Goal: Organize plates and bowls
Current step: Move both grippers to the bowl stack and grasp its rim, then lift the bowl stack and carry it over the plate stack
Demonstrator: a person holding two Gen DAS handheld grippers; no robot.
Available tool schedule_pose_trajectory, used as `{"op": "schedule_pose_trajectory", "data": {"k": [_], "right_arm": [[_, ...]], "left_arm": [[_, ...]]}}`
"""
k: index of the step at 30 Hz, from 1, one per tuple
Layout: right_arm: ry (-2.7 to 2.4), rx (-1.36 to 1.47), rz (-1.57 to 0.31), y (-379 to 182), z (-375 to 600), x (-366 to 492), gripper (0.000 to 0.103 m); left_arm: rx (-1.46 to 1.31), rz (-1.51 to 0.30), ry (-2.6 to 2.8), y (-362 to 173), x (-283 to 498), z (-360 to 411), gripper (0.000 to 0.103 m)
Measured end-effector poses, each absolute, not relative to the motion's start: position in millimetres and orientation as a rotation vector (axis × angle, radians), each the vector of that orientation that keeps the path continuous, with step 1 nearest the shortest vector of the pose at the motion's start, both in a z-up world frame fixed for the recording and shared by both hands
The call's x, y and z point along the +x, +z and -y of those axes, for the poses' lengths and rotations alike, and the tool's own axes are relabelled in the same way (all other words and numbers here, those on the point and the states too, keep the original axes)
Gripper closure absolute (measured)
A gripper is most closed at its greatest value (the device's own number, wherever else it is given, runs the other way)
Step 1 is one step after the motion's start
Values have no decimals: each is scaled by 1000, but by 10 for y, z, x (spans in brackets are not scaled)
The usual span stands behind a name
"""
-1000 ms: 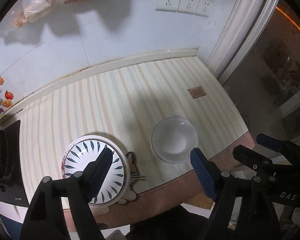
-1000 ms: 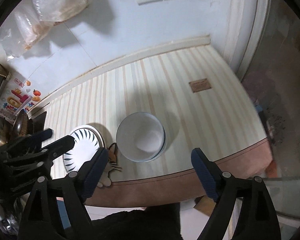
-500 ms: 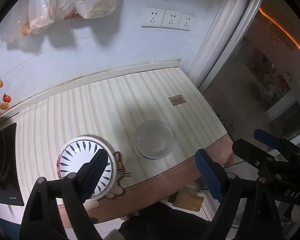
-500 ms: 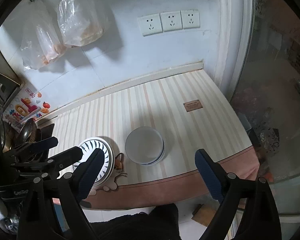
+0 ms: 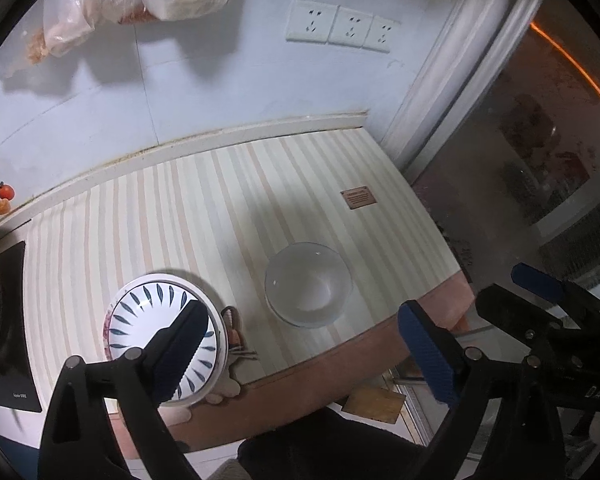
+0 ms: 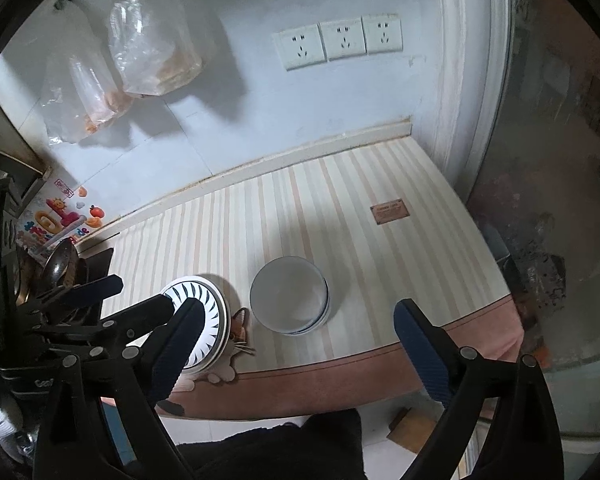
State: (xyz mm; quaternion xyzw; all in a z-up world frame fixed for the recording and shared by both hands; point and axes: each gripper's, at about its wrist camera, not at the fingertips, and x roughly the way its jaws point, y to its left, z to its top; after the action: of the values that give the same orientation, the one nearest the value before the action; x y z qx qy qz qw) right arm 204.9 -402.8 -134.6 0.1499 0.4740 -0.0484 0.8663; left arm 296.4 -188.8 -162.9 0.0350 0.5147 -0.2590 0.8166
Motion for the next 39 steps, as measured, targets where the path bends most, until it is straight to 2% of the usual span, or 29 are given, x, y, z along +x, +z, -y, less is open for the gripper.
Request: {"op": "schedule_pose_trajectory", "data": {"k": [6, 15, 16, 17, 19, 20, 23, 26, 29, 33, 39], "right_arm": [[-26, 394, -1077, -1863, 4253, 2409, 5], [107, 553, -1251, -3111, 4503, 3031, 5], [118, 571, -1272, -3260, 4524, 3090, 5], [135, 594, -1289, -3405, 4544, 3144, 6], [174, 636, -1320, -3695, 4568, 3237, 6], [188, 651, -1327, -3824, 4573, 3274, 5], [234, 672, -1344, -4108, 4556, 3358, 6], [277, 712, -1348, -4331, 4543, 3426, 11], [287, 757, -1332, -4496, 4533, 3463, 27], [314, 770, -1366, -4683, 4485, 3519, 35], [331, 809, -1377, -4794, 4492, 3566, 40]], "left_arm": [[71, -1194, -511, -2136, 3400, 2019, 6], [7, -1464, -489, -3224, 4010, 2180, 7], [-2, -1485, -495, -3319, 4044, 2216, 11], [2, -1500, -497, -3438, 4083, 2250, 20], [-2, -1518, -523, -3564, 4125, 2303, 29], [-4, -1534, -528, -3638, 4140, 2327, 37], [-21, -1584, -545, -3809, 4172, 2374, 43], [-39, -1602, -548, -3892, 4165, 2399, 45], [-66, -1628, -566, -3966, 4153, 2413, 45], [-133, -1642, -603, -4018, 4163, 2407, 48], [-120, -1600, -610, -3992, 4119, 2435, 49]]}}
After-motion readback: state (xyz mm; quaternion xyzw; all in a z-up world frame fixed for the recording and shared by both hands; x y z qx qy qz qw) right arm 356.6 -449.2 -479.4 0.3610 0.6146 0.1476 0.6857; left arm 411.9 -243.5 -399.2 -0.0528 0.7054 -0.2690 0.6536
